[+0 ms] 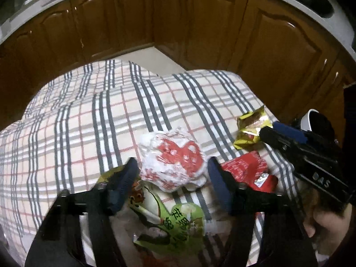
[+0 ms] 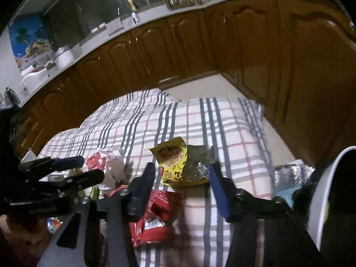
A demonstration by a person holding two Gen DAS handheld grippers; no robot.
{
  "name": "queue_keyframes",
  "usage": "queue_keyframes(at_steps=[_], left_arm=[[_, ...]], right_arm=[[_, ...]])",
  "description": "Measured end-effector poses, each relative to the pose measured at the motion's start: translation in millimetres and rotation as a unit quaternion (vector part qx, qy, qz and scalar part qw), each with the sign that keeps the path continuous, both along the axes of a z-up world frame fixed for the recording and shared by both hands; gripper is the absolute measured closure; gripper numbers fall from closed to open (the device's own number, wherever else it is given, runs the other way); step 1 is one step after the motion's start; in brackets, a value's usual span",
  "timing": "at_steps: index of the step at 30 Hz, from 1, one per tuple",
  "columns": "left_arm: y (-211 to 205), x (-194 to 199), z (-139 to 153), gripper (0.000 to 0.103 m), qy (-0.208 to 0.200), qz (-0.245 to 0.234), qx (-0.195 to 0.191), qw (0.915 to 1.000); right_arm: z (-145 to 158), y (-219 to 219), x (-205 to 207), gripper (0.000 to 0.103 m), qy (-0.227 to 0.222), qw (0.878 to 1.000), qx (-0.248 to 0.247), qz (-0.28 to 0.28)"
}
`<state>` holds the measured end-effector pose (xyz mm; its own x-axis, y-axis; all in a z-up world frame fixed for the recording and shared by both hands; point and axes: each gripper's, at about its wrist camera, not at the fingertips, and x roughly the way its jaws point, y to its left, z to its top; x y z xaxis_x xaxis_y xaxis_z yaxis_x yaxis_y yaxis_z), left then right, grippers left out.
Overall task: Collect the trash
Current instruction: 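Grasp the white-red wrapper with the left gripper while the right grasps the yellow snack bag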
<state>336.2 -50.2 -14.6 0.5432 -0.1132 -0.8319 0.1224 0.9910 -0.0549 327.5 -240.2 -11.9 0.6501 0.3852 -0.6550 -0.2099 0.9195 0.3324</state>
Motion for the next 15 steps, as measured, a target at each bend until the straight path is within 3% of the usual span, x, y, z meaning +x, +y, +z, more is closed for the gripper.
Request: queue_keyframes(at_steps=[1,3,9,15], left_arm=[[0.3,0.1,-0.7,0.048,0.000,-0.001,-0.001,1.0000],[-0.3,-0.5,-0.2,0.061,-0.005,-0.005,0.000,1.0000],[-6.8,-7.1,7.6,0.080,-0.026,-0.024,-0.003,0.9994],[-7.8,-21.3,27.5,0.085,-0.057,-0.029,-0.018,0.9978]], right_arm=[[-1.8,0.8,1.4,0.070,0.004,1.000,0.002,0.003],[-4.3,2.0,1.9,0.097,0.009,1.000,0.002,0.009],[11.3,-6.7,-15.6,0.103,-0.019,1.000,0.021,0.006],[39.2,-22.2,-39.8,0.103,-0.051,0.998,0.043,-0.001]])
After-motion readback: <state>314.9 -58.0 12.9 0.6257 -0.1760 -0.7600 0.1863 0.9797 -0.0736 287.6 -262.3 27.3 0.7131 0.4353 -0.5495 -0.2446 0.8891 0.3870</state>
